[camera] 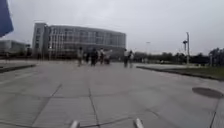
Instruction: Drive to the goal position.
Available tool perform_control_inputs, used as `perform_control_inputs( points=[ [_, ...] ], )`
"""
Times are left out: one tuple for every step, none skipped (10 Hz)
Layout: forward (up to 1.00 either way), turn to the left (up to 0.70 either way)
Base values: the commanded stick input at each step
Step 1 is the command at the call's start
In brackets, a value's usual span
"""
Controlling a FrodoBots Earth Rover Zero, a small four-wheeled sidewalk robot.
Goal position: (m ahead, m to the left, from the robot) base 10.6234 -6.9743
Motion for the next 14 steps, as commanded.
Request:
perform_control_inputs(
  points=[
    [0.77, -0.02],
    [0.77, -0.02],
    [0.77, -0.02],
    [0.77, -0.02],
    [0.77, -0.02],
    [0.77, -0.02],
    [0.77, -0.02],
    [0.77, -0.04],
    [0.77, -0.19],
    [0.77, -0.38],
    [0.77, -0.38],
    [0.77, -0.38],
    [0.77, -0.38],
    [0.77, -0.38]
  ],
)
